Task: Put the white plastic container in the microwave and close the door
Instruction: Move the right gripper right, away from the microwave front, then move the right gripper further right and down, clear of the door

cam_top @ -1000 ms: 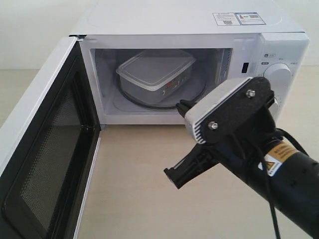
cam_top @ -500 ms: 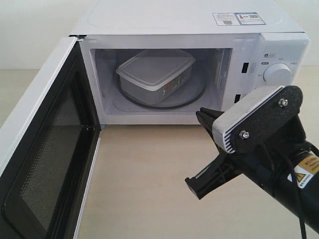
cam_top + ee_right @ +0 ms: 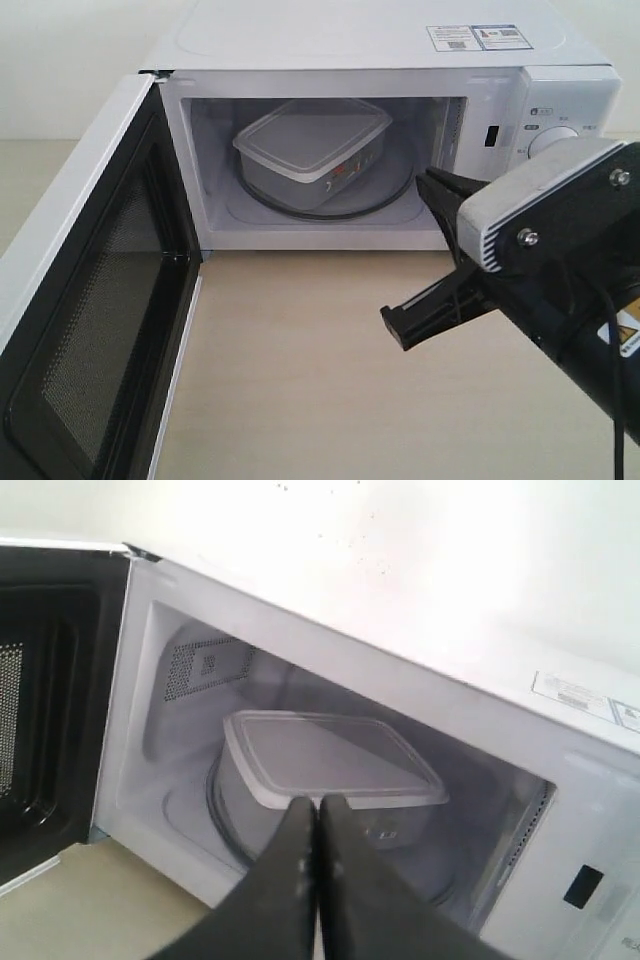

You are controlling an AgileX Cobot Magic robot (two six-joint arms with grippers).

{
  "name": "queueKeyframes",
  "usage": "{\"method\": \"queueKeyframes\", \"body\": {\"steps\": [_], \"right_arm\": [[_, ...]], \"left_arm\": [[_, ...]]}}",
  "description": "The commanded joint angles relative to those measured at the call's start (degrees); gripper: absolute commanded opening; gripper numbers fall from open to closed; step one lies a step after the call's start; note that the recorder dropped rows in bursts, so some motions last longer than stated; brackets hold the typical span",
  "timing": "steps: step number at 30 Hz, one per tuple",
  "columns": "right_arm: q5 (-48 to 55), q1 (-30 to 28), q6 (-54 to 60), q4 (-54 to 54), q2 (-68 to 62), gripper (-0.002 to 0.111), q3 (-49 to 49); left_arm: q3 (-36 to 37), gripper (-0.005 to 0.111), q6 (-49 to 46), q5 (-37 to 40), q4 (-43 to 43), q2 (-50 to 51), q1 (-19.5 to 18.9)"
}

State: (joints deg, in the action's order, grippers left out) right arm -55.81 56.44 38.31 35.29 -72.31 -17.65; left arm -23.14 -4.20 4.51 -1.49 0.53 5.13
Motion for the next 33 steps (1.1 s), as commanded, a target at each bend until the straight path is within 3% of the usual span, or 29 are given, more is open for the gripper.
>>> {"method": "queueKeyframes", "body": {"steps": [1, 12, 33], "right_arm": [[-1.55, 0.03, -0.90, 0.38, 0.38, 0.000, 0.39], [0.88, 0.03, -9.42, 0.38, 0.38, 0.000, 0.39], [0.88, 0.03, -9.58, -1.77, 0.38, 0.000, 0.39]], "left_arm": [[-5.02, 0.004, 0.04, 10.50, -0.22, 3.09, -0.17], [-5.60, 0.004, 0.76, 12.22, -0.22, 3.28, -0.17], [-5.60, 0.004, 1.71, 12.44, -3.83, 3.28, -0.17]]}}
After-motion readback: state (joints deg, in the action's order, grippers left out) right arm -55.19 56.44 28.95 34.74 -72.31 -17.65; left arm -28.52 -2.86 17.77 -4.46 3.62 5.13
